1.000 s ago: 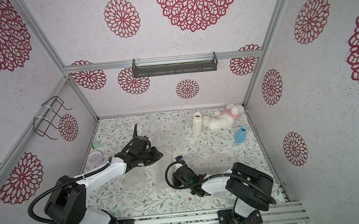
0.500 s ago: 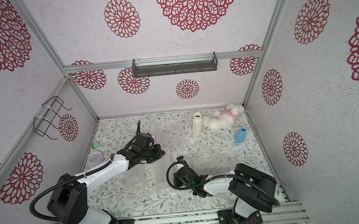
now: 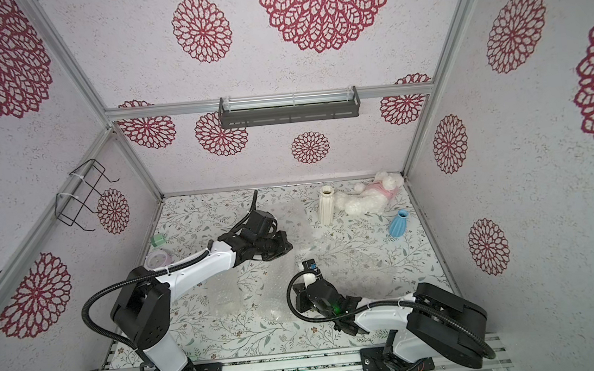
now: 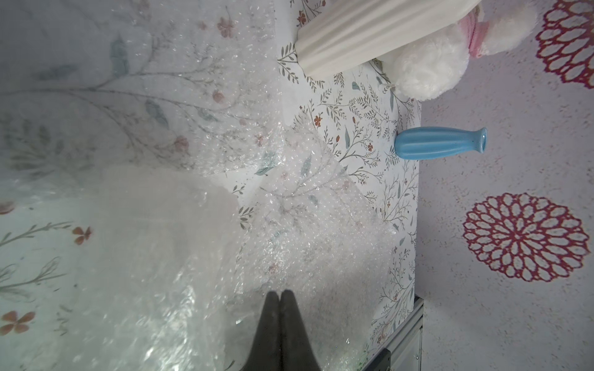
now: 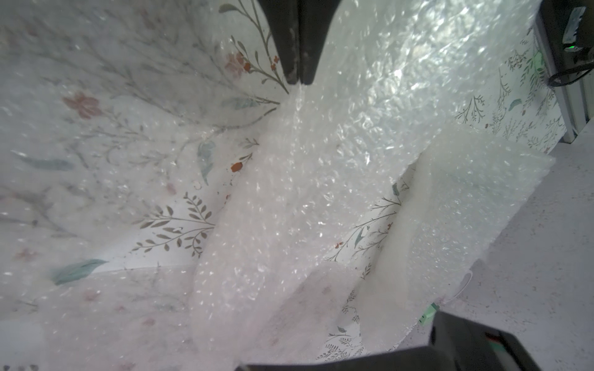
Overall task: Unwrap the vase from the bubble wrap
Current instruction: Unwrap the bubble wrap at the center of the board.
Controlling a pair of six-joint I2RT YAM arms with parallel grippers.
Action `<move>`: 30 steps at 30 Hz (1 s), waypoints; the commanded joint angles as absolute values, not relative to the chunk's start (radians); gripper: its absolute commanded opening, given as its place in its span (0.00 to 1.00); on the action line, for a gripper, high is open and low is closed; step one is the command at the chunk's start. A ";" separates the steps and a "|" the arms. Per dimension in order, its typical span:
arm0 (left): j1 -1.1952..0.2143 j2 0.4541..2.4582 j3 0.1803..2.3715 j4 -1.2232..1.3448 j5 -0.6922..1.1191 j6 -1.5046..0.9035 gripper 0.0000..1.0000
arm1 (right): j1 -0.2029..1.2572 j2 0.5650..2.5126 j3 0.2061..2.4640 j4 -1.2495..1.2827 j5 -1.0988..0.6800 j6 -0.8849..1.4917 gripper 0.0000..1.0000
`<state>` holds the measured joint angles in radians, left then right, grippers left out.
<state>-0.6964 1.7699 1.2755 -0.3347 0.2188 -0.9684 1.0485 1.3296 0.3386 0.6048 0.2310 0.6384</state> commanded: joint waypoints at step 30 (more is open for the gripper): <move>-0.669 1.726 1.451 -0.613 0.094 -0.825 0.89 | 1.043 0.762 0.166 0.457 0.416 0.567 0.55</move>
<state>-0.7033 1.7763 1.4872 -0.5514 0.1341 -0.8581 1.0470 0.8524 0.1738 0.5491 0.3367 0.5842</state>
